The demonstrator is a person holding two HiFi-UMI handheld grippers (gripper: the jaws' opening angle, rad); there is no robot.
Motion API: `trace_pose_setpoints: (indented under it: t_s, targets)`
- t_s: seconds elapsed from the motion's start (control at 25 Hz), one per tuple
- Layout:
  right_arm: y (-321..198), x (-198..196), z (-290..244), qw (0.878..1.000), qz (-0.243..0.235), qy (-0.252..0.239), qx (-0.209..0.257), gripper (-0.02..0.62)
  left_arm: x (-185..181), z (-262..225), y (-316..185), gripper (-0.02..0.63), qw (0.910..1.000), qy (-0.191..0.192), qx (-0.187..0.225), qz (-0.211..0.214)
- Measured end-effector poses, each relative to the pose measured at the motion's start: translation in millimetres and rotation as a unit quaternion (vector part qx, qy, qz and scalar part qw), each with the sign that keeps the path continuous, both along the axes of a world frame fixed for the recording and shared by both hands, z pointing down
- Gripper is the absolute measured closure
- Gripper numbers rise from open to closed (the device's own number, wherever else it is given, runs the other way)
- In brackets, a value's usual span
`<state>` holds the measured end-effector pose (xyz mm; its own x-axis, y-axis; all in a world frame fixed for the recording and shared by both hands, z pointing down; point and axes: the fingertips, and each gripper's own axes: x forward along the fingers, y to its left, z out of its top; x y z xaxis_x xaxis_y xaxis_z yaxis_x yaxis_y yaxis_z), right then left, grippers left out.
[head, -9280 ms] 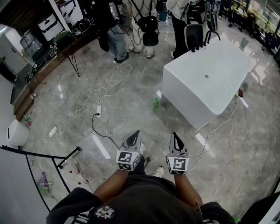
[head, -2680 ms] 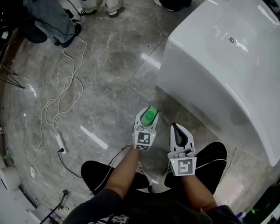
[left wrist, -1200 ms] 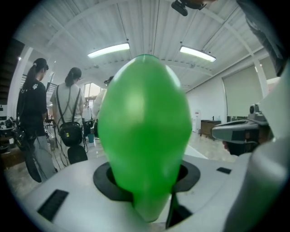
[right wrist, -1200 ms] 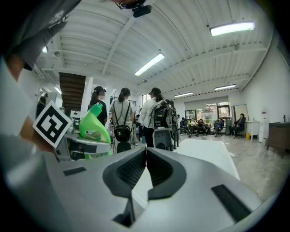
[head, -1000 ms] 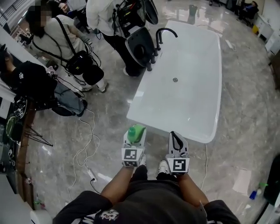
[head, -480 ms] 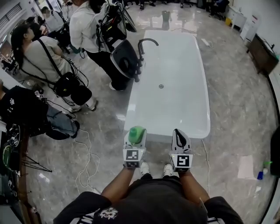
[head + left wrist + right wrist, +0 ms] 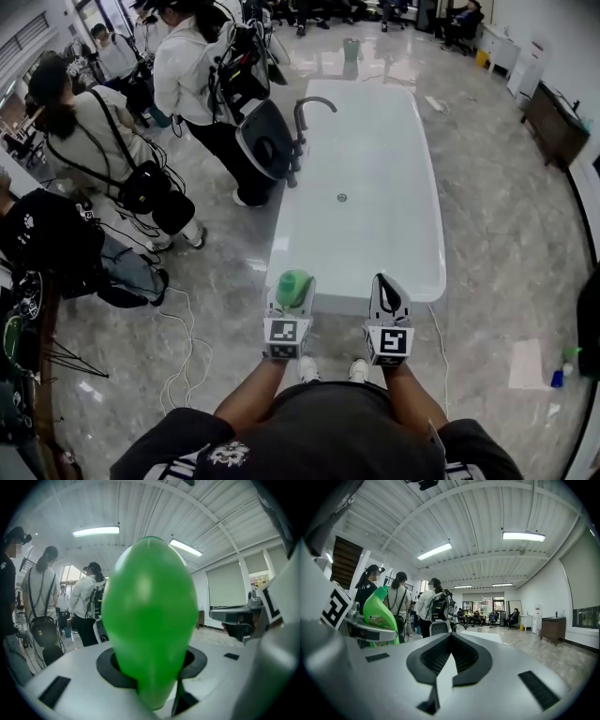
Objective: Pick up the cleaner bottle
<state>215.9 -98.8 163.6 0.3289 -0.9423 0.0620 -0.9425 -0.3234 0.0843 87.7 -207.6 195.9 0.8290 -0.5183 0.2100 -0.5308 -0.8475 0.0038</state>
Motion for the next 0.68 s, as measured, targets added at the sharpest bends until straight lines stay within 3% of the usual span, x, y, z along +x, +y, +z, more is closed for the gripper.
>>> trace_pose_setpoints:
  t_s: [0.48,0.68]
  targets:
    - [9.7,0.2,0.0,1.000,0.000,0.007,0.006,0.580,1.4,12.1,9.8,0.422,1.0000,-0.007,0.005,0.002]
    - [6.3,-14.1,-4.9,1.000,0.006,0.002,0.013,0.580,-15.0,-6.4,4.7,0.422,0.9994,-0.012,-0.030,-0.015]
